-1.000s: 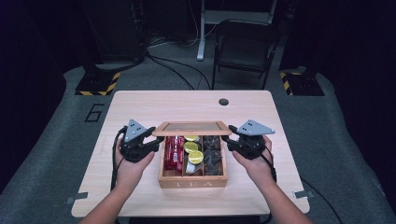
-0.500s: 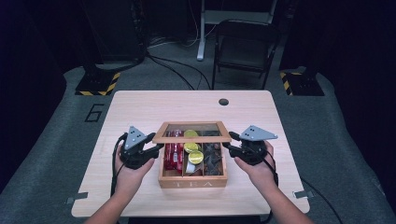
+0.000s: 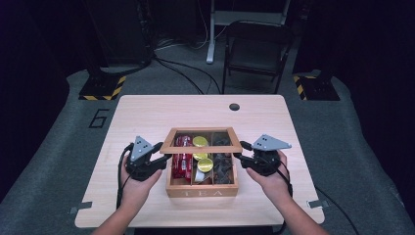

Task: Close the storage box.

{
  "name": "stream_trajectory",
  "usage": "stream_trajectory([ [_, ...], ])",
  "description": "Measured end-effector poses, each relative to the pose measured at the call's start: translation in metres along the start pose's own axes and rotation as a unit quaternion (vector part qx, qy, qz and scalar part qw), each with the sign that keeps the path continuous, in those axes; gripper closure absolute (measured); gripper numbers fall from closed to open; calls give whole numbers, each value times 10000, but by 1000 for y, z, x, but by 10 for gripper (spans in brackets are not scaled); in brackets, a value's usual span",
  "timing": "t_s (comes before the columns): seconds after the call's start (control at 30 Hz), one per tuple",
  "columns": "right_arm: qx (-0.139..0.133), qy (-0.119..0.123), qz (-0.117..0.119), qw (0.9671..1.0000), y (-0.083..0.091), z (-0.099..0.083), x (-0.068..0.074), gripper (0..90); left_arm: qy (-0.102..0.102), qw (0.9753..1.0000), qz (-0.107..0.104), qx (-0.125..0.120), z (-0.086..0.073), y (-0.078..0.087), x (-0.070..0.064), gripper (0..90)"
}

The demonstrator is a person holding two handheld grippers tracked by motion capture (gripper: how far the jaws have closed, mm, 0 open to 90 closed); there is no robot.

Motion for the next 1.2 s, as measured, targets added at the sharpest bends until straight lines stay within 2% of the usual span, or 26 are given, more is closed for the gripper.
stream_trajectory([
  [0.3,106,105,71,9999,1,-3,1,560,45,10000,-5,24,-5,1,-2,543],
  [0.47,107,139,85,9998,1,-8,3,557,-19,10000,-28,17,-10,2,-3,541],
  [0.63,186,87,101,9997,2,-14,6,557,-103,9999,-54,29,-18,2,-5,536],
  [0.7,225,72,150,9996,3,-17,7,558,-58,9999,-96,36,-22,2,-5,534],
  [0.93,273,84,190,9994,2,-28,10,558,-97,9998,-159,84,-32,3,-6,531],
  [1.03,269,7,212,9994,2,-32,11,559,-75,9998,-148,99,-36,2,-8,532],
  [1.2,308,83,190,9993,2,-39,15,559,-54,9997,-199,115,-44,3,-10,534],
])
Point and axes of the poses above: each handheld gripper's, and its own axes: y roughly backward along the jaws, z roughly out of its top, x roughly to its left, the point moved 1 cm from there along -y, roughly forward along the jaws, and after that the axes turned 6 degrees about z, right-handed, at the moved point
